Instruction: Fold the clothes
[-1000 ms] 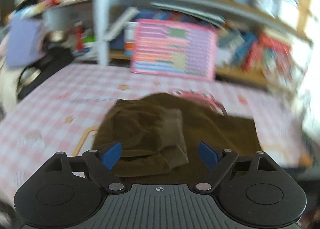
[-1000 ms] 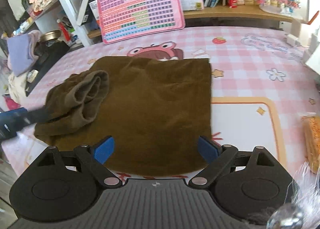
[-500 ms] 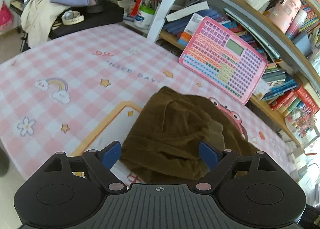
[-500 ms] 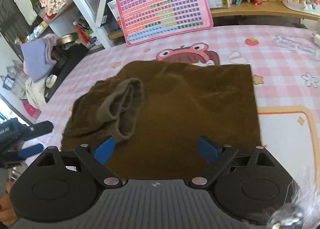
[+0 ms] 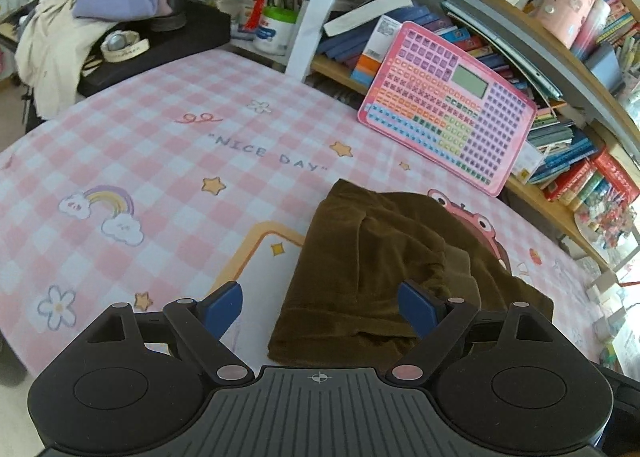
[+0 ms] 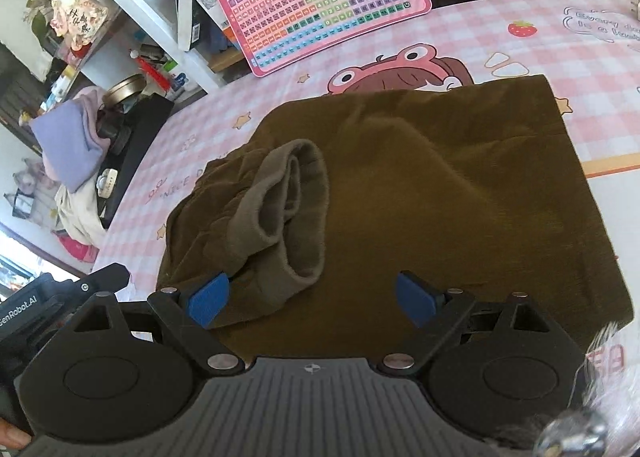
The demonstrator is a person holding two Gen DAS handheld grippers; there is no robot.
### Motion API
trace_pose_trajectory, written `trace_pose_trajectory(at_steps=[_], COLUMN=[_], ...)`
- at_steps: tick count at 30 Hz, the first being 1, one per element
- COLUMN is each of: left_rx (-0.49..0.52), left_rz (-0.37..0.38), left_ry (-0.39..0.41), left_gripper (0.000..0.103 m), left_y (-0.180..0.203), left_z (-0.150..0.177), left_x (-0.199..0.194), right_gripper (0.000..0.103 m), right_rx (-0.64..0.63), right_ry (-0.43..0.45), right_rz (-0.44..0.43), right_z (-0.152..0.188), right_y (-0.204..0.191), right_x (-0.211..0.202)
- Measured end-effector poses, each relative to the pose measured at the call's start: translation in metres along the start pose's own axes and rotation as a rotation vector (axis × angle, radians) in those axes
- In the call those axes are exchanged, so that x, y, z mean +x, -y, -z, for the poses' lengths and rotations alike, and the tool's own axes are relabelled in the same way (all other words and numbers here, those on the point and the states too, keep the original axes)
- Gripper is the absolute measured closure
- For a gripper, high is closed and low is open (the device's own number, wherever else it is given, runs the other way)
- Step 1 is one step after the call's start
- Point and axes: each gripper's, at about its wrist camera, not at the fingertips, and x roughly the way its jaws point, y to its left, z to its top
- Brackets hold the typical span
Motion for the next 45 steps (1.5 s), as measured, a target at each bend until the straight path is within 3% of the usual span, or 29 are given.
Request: trace_pose_trajectory(at_steps=[16,23,25,26,27,29,31,36,38,45], left_rx=[0.033,0.021,0.009,0.003,0.000,-0.007,-0.017,-0.034,-0.028,0.000], left_rz=[0.055,0.057,0.048,0.046,0.049,0.055,0.058,0.063,0.070,0.121], left_ry=[-0.034,-0.038,-0.033,-0.029,-0.025,-0.014,-0.017,-0.040,-0.037,-0.026], left_gripper=[0.015,0.015,0.015,0.015,0.015,0.015,0.015,0.015,0.015,0.015], left_y=[-0.017,-0.030,-0.034,-0.035,-0.037,-0.039,-0.042,-0.045,-0.044,-0.034], left_z=[-0.012,-0.016,-0.018,-0.019,-0.020,-0.021,-0.021,-0.021,-0.022,-0.025], left_x=[0.010,0.009,0.009,0.009,0.008,0.007,0.008,0.014,0.015,0.016], right_gripper=[0.010,0.011,0.044,0.075,0.077,0.081,0.081,0.075,0.063,0.051], right_rx=[0.117,0.376,0.384,0.364,0.326,0.283,0.287,0.399,0.390,0.347], right_ry=[0.007,-0.041,-0.041,-0.036,-0.009,0.066,0.110,0.001,0.003,0.011], right_rz=[-0.042,-0.092,-0.090,-0.084,-0.108,-0.257,-0.319,-0.119,-0.101,-0.061], right_z=[0.000,-0.009,-0.016,-0.021,-0.025,-0.028,-0.025,-0.013,-0.010,-0.007], right_y=[-0.015,0.000,-0.007,-0.013,-0.023,-0.036,-0.033,0.007,0.008,0.007], right_x=[0.017,0.052,0.057,0.056,0.049,0.029,0.018,0.055,0.056,0.041])
